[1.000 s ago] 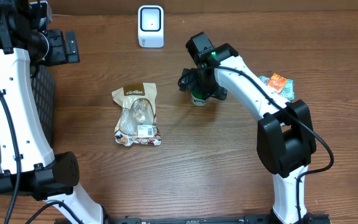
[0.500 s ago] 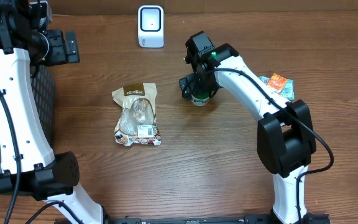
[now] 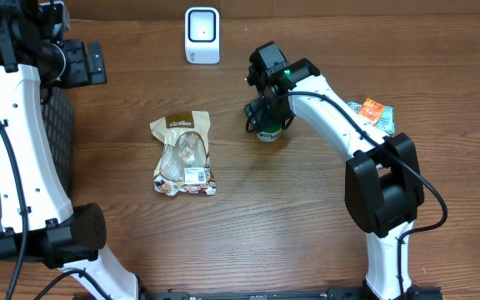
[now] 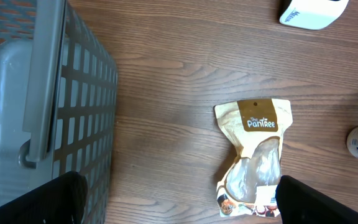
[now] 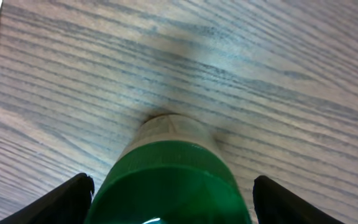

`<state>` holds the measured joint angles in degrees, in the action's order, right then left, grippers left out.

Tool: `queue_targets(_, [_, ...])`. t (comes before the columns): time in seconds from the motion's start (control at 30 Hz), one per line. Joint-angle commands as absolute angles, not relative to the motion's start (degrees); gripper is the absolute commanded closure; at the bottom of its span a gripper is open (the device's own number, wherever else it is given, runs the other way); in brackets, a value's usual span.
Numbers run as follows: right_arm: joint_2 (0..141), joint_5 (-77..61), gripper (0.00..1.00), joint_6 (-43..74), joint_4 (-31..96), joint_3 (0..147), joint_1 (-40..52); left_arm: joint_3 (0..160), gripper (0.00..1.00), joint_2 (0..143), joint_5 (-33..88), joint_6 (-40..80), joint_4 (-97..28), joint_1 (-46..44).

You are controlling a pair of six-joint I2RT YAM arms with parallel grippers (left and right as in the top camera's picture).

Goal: Scan the item barcode

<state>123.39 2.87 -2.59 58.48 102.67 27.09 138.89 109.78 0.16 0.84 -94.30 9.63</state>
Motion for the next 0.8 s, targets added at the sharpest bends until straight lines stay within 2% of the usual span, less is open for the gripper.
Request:
queue_targets(0.0, [123.5, 4.4, 0.22, -2.9, 58.4, 102.2, 26.9, 138.8, 0.0, 109.9, -0.2, -0.2, -94.3, 9.7])
queue_targets(0.43, [123.5, 2.8, 0.5, -2.8, 59.2, 102.4, 26.9, 138.8, 0.01, 109.9, -0.2, -0.2, -94.3, 9.7])
queue_targets(0.6, [123.5, -2.9, 0.54, -2.8, 62.1, 105.3, 26.9, 138.9, 0.0, 109.9, -0.2, -0.2, -94.3, 9.7])
queue_targets(0.77, [123.4, -15.3, 0.59, -2.9, 67.0, 112.0, 26.3, 138.8, 0.01, 109.9, -0.2, -0.2, -94.3, 9.7])
